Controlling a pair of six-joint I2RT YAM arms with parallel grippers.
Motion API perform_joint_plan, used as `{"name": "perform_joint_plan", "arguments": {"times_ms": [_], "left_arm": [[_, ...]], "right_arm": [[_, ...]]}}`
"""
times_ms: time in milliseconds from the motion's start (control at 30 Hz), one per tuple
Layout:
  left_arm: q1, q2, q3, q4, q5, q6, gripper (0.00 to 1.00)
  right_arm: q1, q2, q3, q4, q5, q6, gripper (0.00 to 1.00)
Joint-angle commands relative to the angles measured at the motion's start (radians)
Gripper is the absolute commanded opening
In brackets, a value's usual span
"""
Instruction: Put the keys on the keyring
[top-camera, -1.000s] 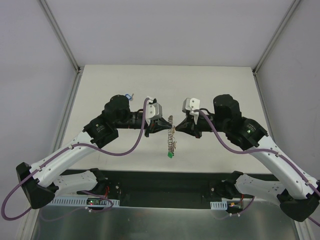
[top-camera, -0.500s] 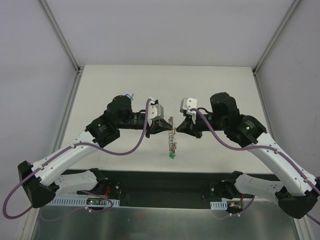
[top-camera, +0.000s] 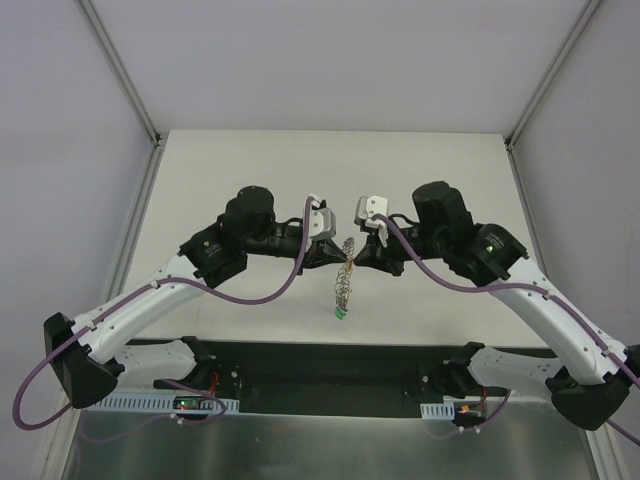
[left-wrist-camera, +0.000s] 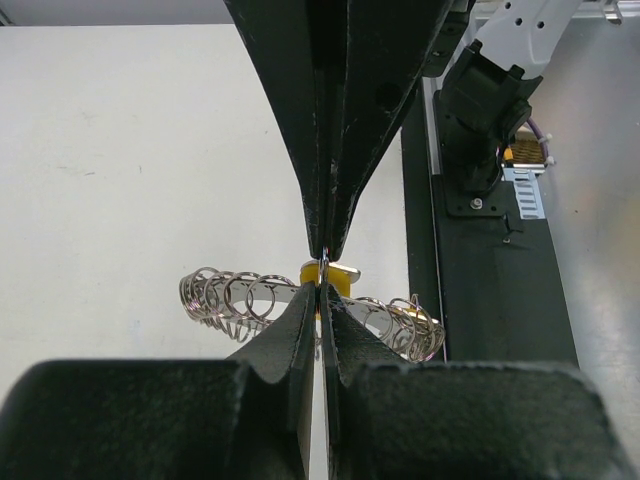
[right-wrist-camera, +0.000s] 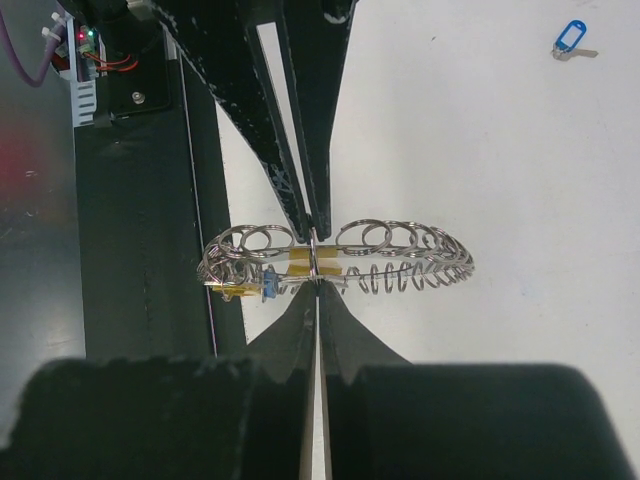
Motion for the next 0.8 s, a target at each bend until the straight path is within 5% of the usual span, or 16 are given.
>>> {"name": "perform_joint_plan", "arguments": {"times_ms": [0,767], "left_arm": [[-0.012,0.009,0.046,-0.018,0.042,0.027,0.00],[-0.012,0.021,0.094,-0.033,-0.095,-0.156,0.00]], "right_arm": [[-0.005,0.004,0.068,0.041,-0.017,-0.023,0.01],[0.055,0.013,0.091,-0.040,0.085,-0.101,0.01]]}}
